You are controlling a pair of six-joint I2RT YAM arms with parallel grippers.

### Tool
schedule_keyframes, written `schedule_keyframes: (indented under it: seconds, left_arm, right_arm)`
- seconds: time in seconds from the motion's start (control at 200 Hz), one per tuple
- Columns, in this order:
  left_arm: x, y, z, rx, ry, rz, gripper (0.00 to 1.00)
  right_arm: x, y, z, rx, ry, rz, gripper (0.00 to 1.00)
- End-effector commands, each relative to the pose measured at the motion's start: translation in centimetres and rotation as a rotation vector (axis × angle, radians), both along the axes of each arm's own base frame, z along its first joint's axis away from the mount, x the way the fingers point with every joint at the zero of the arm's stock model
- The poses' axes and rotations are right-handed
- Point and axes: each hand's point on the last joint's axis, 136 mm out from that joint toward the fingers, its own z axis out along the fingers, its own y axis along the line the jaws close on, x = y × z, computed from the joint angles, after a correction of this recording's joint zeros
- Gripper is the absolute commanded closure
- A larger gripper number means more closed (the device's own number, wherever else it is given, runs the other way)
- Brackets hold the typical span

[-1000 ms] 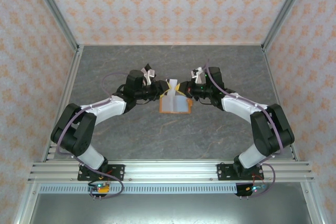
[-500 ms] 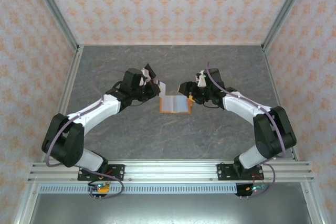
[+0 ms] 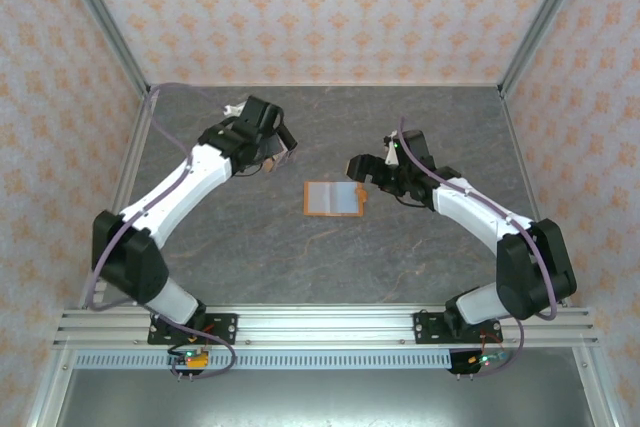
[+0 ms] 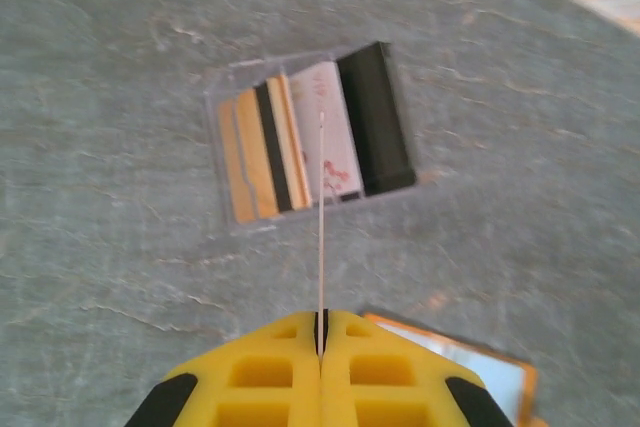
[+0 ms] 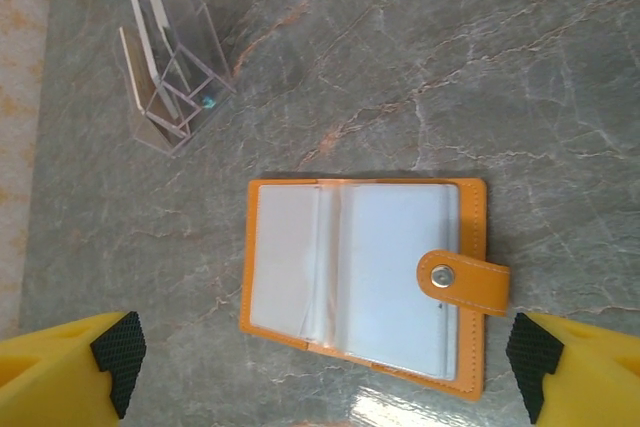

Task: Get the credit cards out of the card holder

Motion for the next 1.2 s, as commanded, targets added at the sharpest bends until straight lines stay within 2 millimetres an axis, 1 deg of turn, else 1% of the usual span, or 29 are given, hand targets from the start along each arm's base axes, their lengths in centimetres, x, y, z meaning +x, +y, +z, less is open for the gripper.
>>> schedule_keyframes:
  seconds: [0.0, 0.06, 0.195, 0.21, 0.22, 0.235, 0.425, 0.541, 0.761, 0.906, 1.196]
  left_arm:
    - [0.6, 1.6, -0.7, 0.189, 0.032, 0.113, 1.00]
    - [1.7, 1.3, -0.8, 0.218, 0.024, 0.141, 1.00]
    - [4.1, 0.1, -2.1, 0.244, 0.034, 0.168, 1.00]
    - [4.3, 0.0, -1.9, 0.242, 0.030, 0.169, 1.00]
    - [4.6, -0.1, -2.6, 0.252, 0.046, 0.171, 1.00]
    - [4.8, -0.1, -3.0, 0.260, 0.053, 0.174, 1.00]
    - [6.7, -0.5, -5.2, 0.329, 0.097, 0.194, 1.00]
    - [7.2, -0.2, -5.9, 0.364, 0.109, 0.210, 1.00]
    - [7.6, 0.7, -7.5, 0.373, 0.139, 0.240, 1.00]
    - [8.0, 0.8, -8.7, 0.345, 0.157, 0.240, 1.00]
    - [9.2, 0.2, -9.0, 0.317, 0.165, 0.218, 1.00]
  right_arm:
    - [0.0, -0.9, 0.7, -0.054, -0.044, -0.012, 0.03]
    - [0.0, -1.2, 0.6, -0.064, -0.048, -0.016, 0.02]
    - [-0.2, -1.4, 0.5, -0.079, -0.050, -0.017, 0.01]
    - [-0.2, -1.4, 0.5, -0.078, -0.050, -0.015, 0.01]
    - [-0.2, -1.4, 0.5, -0.078, -0.050, -0.014, 0.01]
    - [-0.2, -1.4, 0.5, -0.077, -0.048, -0.015, 0.01]
    - [-0.2, -1.5, 0.5, -0.082, -0.055, -0.015, 0.01]
    - [-0.3, -1.5, 0.4, -0.082, -0.052, -0.015, 0.01]
    - [-0.3, -1.5, 0.3, -0.079, -0.046, -0.016, 0.01]
    - [-0.4, -1.3, 0.1, -0.078, -0.036, -0.012, 0.01]
    - [-0.4, -1.3, -0.1, -0.076, -0.023, -0.011, 0.00]
